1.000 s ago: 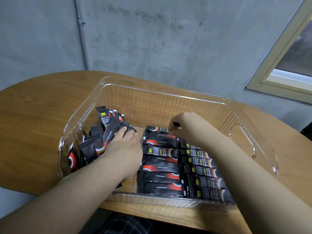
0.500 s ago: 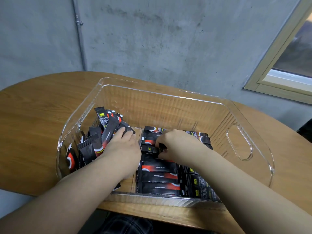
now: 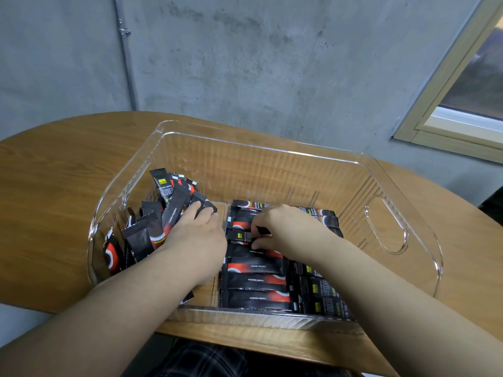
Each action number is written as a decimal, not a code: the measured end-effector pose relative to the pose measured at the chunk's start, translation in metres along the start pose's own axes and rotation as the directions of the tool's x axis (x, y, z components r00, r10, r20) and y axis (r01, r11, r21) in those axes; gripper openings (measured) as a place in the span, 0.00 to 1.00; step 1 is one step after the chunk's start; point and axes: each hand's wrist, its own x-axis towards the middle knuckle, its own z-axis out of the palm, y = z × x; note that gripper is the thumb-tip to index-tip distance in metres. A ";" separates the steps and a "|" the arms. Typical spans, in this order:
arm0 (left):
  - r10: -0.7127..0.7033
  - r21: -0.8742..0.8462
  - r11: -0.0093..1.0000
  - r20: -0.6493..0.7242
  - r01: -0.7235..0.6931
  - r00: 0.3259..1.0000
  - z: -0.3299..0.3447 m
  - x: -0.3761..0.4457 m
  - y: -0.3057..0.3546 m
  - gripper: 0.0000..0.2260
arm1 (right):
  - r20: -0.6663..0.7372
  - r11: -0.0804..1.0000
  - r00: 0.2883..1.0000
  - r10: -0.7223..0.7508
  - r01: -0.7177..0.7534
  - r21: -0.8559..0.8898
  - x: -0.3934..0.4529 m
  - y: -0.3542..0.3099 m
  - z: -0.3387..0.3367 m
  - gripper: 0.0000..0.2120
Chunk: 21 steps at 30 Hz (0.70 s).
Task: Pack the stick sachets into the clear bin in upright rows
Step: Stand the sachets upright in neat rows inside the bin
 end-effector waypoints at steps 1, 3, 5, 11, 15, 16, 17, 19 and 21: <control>-0.002 -0.001 1.000 -0.003 0.002 1.000 0.001 0.000 0.000 0.22 | -0.012 1.000 1.000 0.005 -0.004 0.008 -0.001 0.000 -0.002 0.10; -0.003 -0.001 1.000 0.000 0.003 1.000 0.001 0.000 0.000 0.22 | -0.054 0.999 0.998 0.032 -0.031 0.024 -0.004 -0.001 -0.010 0.14; -0.001 0.000 1.000 0.007 0.001 1.000 0.001 0.001 0.000 0.22 | -0.095 0.996 0.992 0.082 -0.078 0.043 -0.008 -0.002 -0.020 0.17; -0.004 0.003 1.000 0.010 0.004 1.000 0.001 0.001 0.000 0.23 | -0.023 0.965 0.984 0.179 -0.171 0.199 -0.015 -0.004 -0.022 0.13; 0.001 0.004 1.000 0.010 -0.001 1.000 0.001 0.001 0.000 0.23 | 0.082 0.986 0.994 0.075 -0.086 0.141 -0.018 -0.009 -0.018 0.11; -0.002 0.004 1.000 0.010 0.002 1.000 0.001 0.002 0.000 0.23 | 0.089 0.990 0.995 0.038 -0.050 0.130 -0.017 -0.011 -0.016 0.12; -0.005 0.005 1.000 0.007 0.005 1.000 0.001 0.002 0.000 0.23 | 0.093 0.992 0.996 0.008 -0.019 0.127 -0.016 -0.013 -0.013 0.14; -0.006 0.012 1.000 0.002 0.006 1.000 0.002 0.001 0.000 0.22 | 0.092 0.991 0.995 -0.043 0.031 0.129 -0.013 -0.017 -0.009 0.19; -0.004 0.010 1.000 -0.005 0.004 1.000 0.002 0.001 0.000 0.22 | 0.082 0.988 0.993 -0.079 0.067 0.136 -0.013 -0.020 -0.008 0.26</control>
